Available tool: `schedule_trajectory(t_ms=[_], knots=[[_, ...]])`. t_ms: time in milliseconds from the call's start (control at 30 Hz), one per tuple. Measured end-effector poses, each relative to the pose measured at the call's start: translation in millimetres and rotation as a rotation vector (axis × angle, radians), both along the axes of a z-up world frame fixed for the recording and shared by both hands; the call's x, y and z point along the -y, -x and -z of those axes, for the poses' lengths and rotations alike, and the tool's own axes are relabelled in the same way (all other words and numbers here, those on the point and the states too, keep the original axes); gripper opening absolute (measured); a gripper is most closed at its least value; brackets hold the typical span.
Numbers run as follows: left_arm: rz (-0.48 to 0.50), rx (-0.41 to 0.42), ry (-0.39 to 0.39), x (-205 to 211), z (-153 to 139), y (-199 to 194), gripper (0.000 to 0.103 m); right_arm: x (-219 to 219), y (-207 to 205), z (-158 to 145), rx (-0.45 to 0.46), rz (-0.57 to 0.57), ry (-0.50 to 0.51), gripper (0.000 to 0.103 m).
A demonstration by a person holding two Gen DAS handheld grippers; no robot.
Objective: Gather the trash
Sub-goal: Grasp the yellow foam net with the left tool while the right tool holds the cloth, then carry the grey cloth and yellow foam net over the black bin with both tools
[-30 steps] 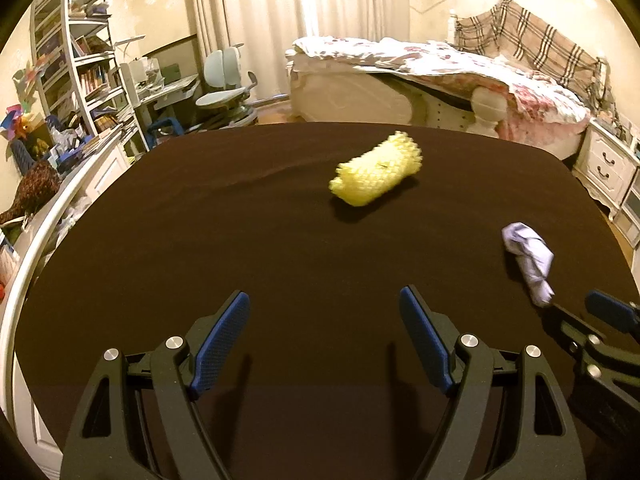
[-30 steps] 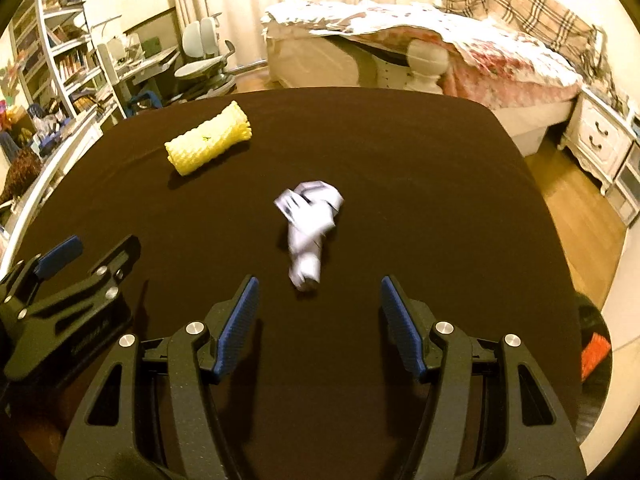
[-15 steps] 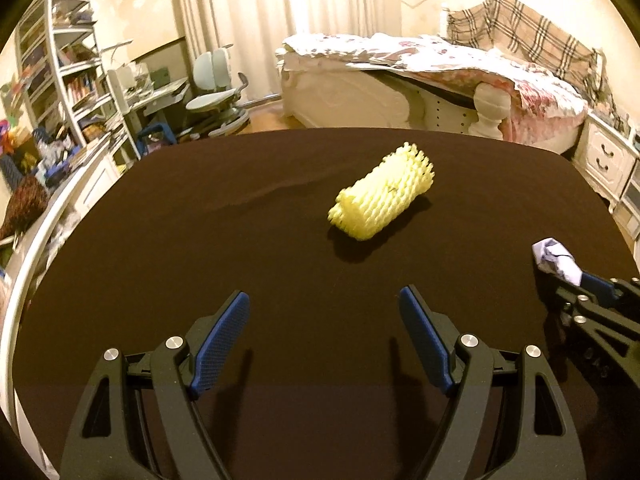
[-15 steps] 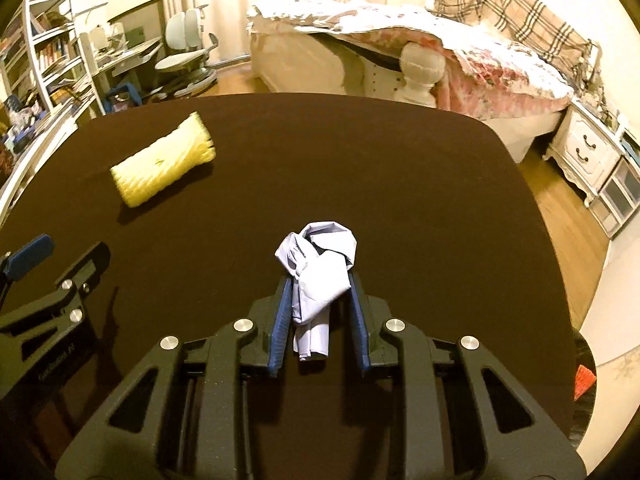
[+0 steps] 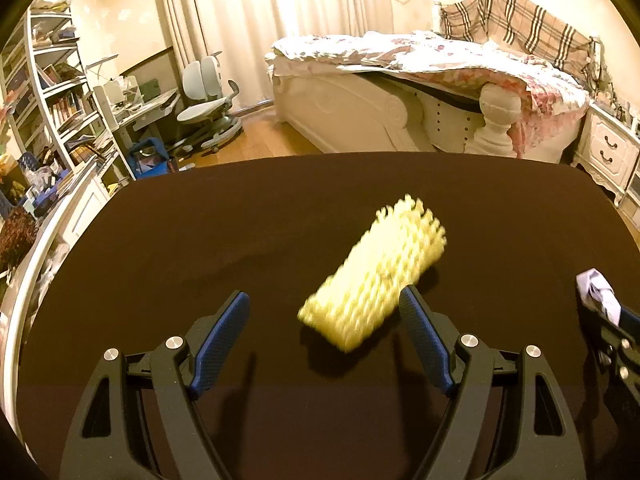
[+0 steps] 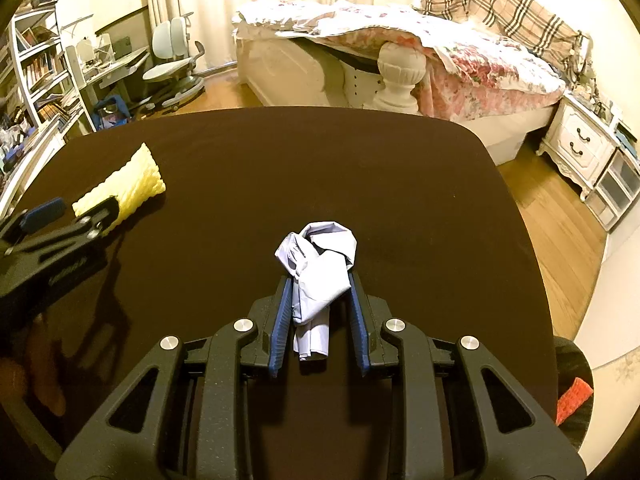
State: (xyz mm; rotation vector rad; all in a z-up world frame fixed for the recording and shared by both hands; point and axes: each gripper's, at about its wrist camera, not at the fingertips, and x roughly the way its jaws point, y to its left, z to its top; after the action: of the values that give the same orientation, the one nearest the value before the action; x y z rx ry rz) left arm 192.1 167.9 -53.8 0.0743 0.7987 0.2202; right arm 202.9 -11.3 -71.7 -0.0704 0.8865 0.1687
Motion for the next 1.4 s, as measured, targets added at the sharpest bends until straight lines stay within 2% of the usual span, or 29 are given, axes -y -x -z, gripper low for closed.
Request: schedule_trajectory(t_ms=[233, 267, 367, 567, 800, 1400], knots=[[0.064, -0.027, 0.003, 3.2, 2.6, -16.5, 0.076, 0.7, 2.6, 0.3, -0.002, -0.009, -0.015, 0.027], [0.078, -0.033, 0.012, 3.0, 3.3, -15.9, 0.066, 1.4, 3.1, -0.1, -0.002, -0.010, -0.017, 0.027], [0.127, -0.047, 0.041, 5.3, 4.9, -14.9, 0.045, 3.2, 2.6, 0.0, -0.002, -0.011, -0.024, 0.027], [0.150, -0.038, 0.019, 14.7, 2.5, -5.6, 0.031, 4.8, 6.6, -0.6, -0.003, -0.013, -0.031, 0.026], [0.158, -0.039, 0.052, 24.6, -2.2, 12.5, 0.028, 11.4, 22.3, -0.4, -0.008, -0.011, -0.046, 0.026], [0.179, -0.014, 0.119, 73.5, -9.6, 92.3, 0.028, 51.8, 104.9, -11.9, 0.014, 0.005, -0.059, 0.026]])
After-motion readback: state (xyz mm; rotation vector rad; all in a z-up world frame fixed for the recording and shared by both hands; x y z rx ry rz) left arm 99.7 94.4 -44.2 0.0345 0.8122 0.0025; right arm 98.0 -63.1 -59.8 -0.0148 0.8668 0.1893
